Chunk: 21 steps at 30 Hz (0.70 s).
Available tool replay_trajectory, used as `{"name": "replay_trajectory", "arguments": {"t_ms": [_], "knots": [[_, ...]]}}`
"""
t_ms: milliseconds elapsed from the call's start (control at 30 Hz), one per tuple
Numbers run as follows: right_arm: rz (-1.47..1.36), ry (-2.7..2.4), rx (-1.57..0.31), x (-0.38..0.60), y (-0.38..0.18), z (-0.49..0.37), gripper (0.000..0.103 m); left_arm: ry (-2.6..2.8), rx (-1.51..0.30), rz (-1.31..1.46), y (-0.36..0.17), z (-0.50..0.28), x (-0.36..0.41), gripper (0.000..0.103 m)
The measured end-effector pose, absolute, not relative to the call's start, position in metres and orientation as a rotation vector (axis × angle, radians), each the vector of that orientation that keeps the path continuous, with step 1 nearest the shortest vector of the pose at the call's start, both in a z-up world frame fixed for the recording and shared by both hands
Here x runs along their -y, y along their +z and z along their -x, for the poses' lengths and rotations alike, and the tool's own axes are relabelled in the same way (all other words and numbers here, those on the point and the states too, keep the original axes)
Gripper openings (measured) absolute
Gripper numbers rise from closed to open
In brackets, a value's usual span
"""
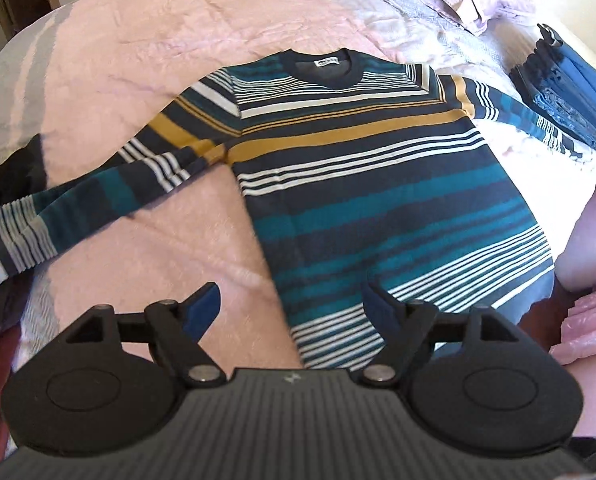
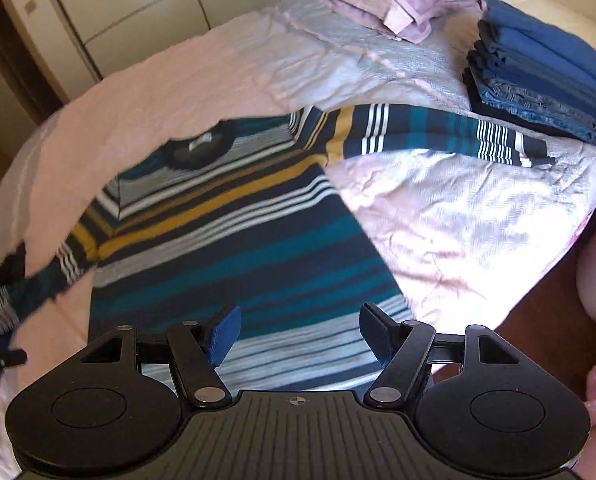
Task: Fold clothes
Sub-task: 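Release the sleeve and hold both grippers open above the flat sweater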
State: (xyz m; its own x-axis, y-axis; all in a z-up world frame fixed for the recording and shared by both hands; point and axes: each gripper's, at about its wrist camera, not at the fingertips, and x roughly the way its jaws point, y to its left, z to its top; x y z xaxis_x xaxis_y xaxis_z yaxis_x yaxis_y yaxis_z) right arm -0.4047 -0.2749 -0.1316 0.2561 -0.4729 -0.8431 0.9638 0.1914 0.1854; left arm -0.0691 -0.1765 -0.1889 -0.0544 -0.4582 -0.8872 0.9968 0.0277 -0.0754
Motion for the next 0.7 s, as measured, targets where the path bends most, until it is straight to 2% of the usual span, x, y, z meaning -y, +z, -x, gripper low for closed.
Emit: {"name": "replay_trajectory", "arguments": {"t_ms": [267, 700], "knots": [[-0.706, -1.088, -0.868, 0.254, -0.111, 0.378, 0.069, -1.434, -0.911, -0.823, -0.179, 0.073, 0.152, 0.085], [-0.599, -1.011, -0.991, 0.23, -0.121, 0.361, 0.069, -1.441, -0.872, -0.896, -0.177, 0.103, 0.144, 0.086]]}}
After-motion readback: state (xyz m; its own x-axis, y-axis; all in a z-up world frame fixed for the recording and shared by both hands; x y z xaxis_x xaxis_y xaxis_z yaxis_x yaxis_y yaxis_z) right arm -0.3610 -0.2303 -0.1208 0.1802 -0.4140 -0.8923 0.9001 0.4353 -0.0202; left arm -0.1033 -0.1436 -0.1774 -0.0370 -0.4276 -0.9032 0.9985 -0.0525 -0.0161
